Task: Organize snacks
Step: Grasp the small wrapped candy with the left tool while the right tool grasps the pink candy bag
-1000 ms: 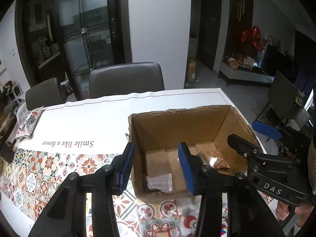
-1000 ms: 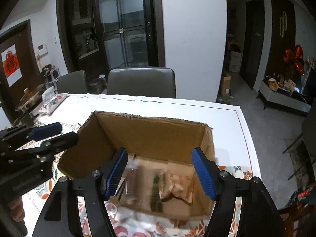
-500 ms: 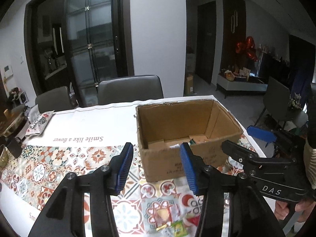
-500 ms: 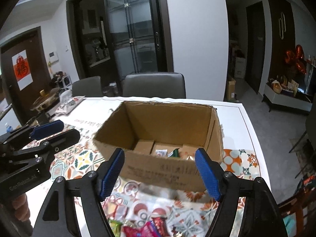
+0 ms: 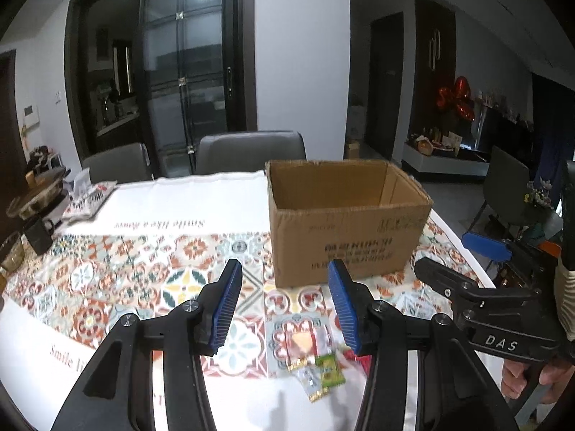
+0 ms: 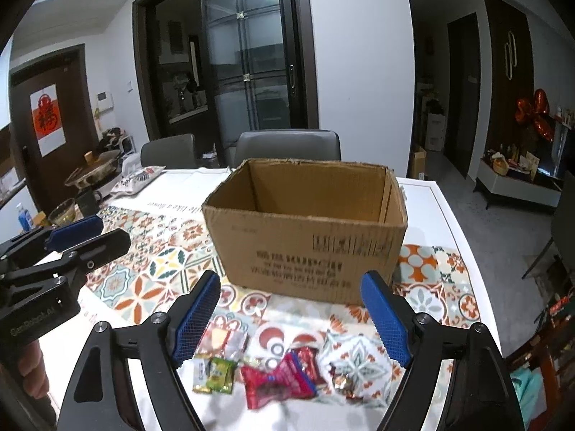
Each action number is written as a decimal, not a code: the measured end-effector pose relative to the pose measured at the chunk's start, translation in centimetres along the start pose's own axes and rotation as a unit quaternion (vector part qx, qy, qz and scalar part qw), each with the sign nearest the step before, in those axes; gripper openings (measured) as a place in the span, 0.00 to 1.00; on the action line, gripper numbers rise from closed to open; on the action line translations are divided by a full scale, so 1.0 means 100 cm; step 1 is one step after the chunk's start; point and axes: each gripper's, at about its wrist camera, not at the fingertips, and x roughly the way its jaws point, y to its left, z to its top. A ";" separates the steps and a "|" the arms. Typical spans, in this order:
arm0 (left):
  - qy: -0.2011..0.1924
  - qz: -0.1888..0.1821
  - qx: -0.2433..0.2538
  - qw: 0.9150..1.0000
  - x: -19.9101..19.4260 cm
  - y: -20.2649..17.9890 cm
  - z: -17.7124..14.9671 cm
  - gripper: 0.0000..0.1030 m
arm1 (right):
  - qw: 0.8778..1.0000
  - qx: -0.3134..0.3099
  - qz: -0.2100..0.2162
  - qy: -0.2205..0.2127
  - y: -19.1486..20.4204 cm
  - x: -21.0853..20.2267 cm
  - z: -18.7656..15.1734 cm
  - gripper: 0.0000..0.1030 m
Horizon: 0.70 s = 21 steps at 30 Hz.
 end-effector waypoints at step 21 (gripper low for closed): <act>0.124 -0.029 -0.020 0.992 0.038 -0.004 -0.081 0.47 | 0.993 0.038 0.019 0.108 0.004 0.031 -0.079 0.81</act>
